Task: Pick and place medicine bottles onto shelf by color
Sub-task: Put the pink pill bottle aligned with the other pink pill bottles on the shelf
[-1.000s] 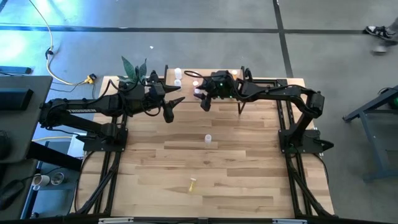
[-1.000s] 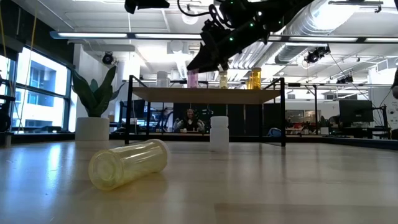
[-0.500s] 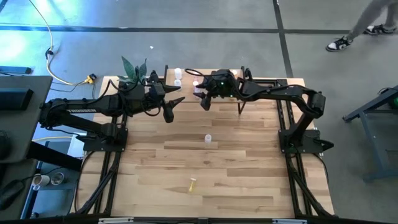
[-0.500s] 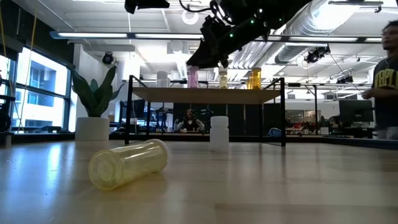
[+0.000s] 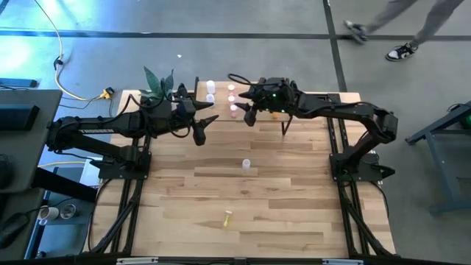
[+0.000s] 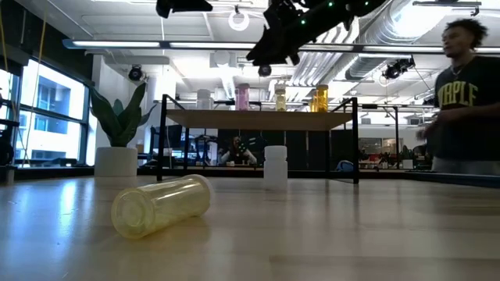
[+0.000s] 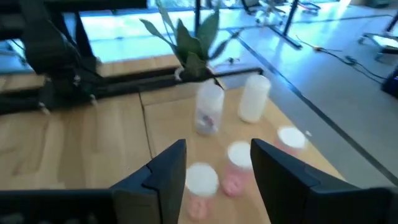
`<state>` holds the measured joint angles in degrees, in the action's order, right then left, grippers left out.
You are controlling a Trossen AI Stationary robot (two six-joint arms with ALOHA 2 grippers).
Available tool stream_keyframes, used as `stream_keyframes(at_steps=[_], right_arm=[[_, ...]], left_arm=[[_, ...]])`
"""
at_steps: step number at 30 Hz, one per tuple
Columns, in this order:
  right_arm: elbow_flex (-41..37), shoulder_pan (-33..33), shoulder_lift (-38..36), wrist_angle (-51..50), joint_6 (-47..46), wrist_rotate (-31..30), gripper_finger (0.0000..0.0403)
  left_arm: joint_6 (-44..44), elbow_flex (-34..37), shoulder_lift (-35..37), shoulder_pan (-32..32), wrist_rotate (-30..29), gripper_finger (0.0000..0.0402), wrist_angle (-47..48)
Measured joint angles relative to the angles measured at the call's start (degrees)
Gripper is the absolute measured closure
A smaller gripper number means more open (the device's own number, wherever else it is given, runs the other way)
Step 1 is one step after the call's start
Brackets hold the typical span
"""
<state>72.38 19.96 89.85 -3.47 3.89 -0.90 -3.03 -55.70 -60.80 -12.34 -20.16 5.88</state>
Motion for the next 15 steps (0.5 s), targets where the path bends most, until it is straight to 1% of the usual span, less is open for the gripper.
stream_keyframes(at_steps=[3,7,12,15], right_arm=[[0.03,-1.4,-1.53,-3.4,-0.66,-1.87,0.0258],[0.04,-3.43,-1.93,-8.29,-2.94,-3.48,0.0304],[0.09,-4.93,-0.23,-10.86,-6.62,-7.46,0.0362],[0.09,-5.01,1.09,-10.01,-8.12,-8.06,0.0391]], left_arm=[[-0.16,0.02,0.0,0.0,-0.76,0.0192,0.83],[-0.17,0.02,0.0,0.0,-3.12,0.0192,0.82],[-0.2,0.02,0.0,0.0,-8.75,0.0193,0.8],[-0.22,0.02,0.0,0.0,-11.62,0.0192,0.79]])
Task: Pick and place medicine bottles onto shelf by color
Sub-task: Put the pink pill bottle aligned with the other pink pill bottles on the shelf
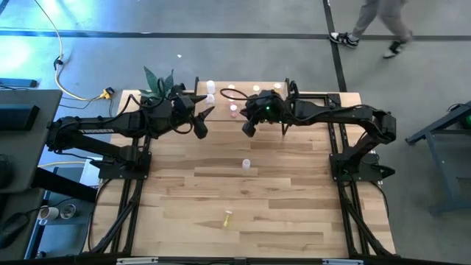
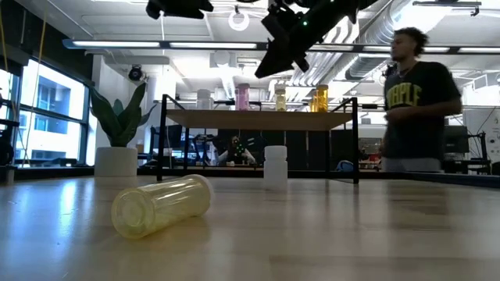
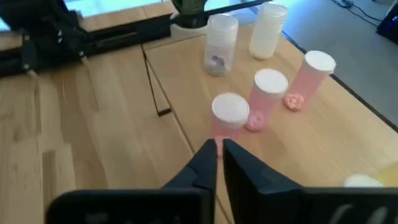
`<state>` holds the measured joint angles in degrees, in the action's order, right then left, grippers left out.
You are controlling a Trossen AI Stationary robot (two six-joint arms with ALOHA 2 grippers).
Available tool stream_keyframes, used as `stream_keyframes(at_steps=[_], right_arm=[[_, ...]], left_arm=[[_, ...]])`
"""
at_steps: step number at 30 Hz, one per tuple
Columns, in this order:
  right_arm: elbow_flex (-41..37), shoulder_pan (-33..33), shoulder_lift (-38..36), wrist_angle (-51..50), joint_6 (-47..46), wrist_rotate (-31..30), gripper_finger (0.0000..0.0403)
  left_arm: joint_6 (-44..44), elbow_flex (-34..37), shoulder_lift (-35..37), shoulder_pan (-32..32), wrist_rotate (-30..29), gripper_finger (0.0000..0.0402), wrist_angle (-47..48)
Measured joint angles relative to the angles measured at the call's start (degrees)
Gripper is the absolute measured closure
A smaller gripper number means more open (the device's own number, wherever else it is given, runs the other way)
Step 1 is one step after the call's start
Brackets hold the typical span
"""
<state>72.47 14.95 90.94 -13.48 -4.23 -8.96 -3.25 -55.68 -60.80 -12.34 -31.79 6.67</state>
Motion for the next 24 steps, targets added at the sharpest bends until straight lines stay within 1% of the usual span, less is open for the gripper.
stream_keyframes(at_steps=[2,4,14,24], right_arm=[[0.0,0.19,1.14,0.18,-0.85,-0.03,0.0399],[0.0,0.41,2.5,0.82,-1.57,0.0,0.0398],[-0.1,1.2,5.84,2.46,-2.43,-2.31,0.0402],[-0.11,1.68,7.77,3.7,-3.3,-2.37,0.0403]], left_arm=[[-0.01,0.0,0.0,0.0,-1.3,0.0193,0.01],[-0.42,0.0,0.0,0.0,-1.99,0.0193,-0.01],[-1.59,0.0,0.0,0.0,-1.97,0.0193,-0.08],[-1.51,0.0,0.0,0.0,-1.93,0.0192,-0.12]])
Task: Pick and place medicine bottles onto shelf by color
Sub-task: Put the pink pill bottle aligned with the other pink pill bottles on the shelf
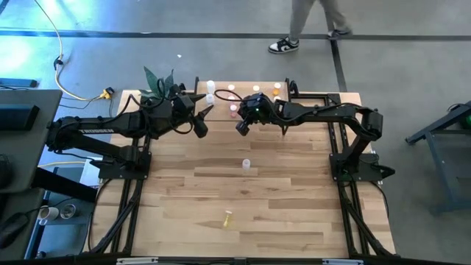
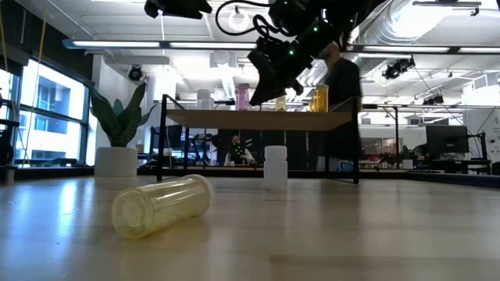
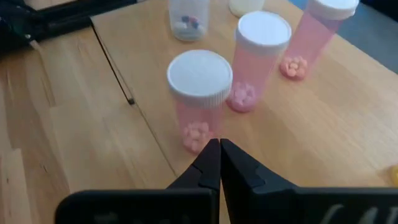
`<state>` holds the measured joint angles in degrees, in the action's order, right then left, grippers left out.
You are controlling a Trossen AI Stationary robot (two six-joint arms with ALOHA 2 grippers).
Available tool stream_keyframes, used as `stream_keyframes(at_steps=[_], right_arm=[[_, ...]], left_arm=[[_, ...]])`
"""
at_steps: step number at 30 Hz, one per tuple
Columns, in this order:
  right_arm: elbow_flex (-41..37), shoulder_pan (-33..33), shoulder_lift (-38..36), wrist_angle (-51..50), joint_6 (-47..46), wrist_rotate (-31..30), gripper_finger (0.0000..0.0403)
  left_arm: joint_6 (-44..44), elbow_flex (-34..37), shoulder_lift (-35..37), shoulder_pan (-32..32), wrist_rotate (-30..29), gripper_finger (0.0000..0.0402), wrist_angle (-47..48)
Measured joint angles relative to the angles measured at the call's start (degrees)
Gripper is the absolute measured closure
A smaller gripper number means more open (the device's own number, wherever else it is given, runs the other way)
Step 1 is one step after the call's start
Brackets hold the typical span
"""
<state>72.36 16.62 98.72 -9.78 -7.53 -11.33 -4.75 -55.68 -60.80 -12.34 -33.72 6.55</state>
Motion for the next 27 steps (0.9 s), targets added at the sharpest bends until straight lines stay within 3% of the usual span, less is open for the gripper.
stream_keyframes(at_steps=[27], right_arm=[[0.0,0.76,-0.05,2.27,0.01,2.93,0.0403]], left_arm=[[-1.46,0.0,0.0,0.0,-0.17,0.0192,0.11]])
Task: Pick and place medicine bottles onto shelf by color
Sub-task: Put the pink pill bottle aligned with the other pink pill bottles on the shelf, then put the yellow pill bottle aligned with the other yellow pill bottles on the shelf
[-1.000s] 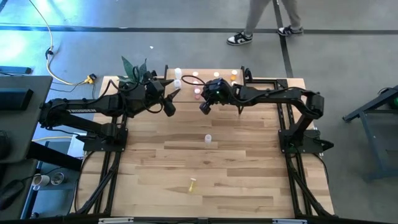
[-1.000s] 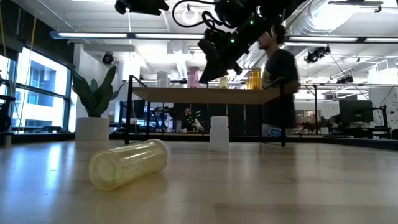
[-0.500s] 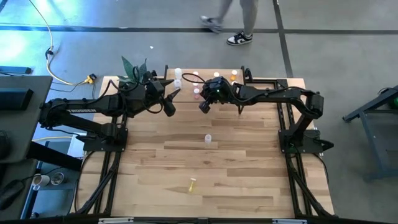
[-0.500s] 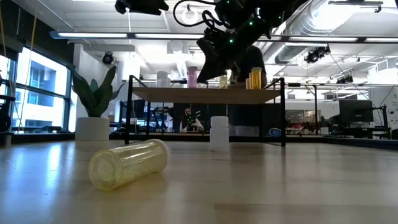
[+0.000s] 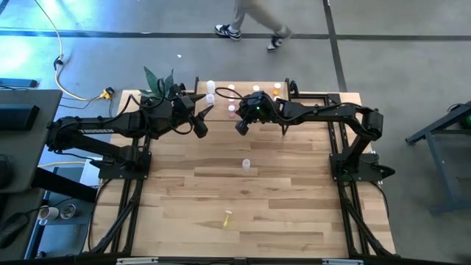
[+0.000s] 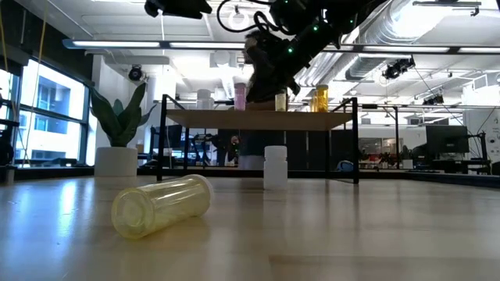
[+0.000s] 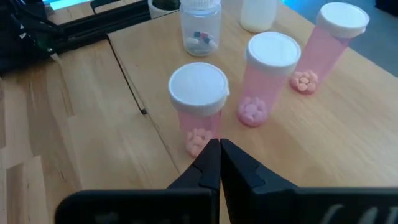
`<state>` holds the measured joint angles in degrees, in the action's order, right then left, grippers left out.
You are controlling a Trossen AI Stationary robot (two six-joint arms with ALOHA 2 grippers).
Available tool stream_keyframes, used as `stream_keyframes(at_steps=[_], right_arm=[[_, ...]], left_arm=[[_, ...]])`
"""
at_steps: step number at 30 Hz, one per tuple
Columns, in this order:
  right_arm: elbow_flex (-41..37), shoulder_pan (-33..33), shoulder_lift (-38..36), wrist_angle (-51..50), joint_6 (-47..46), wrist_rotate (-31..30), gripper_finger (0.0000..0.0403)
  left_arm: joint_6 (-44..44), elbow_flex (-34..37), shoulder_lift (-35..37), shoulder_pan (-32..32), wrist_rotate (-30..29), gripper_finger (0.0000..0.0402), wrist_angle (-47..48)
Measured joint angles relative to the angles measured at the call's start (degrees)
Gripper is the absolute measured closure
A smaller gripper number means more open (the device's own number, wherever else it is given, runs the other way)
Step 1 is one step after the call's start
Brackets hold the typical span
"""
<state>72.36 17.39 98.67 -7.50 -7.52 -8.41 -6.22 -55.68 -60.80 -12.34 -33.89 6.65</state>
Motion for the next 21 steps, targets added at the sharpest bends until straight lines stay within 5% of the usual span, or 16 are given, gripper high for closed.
stream_keyframes(at_steps=[21], right_arm=[[0.0,-4.18,-16.65,-14.52,0.45,-0.3,0.0403]], left_arm=[[8.37,0.0,0.07,7.02,0.94,0.0192,7.73]])
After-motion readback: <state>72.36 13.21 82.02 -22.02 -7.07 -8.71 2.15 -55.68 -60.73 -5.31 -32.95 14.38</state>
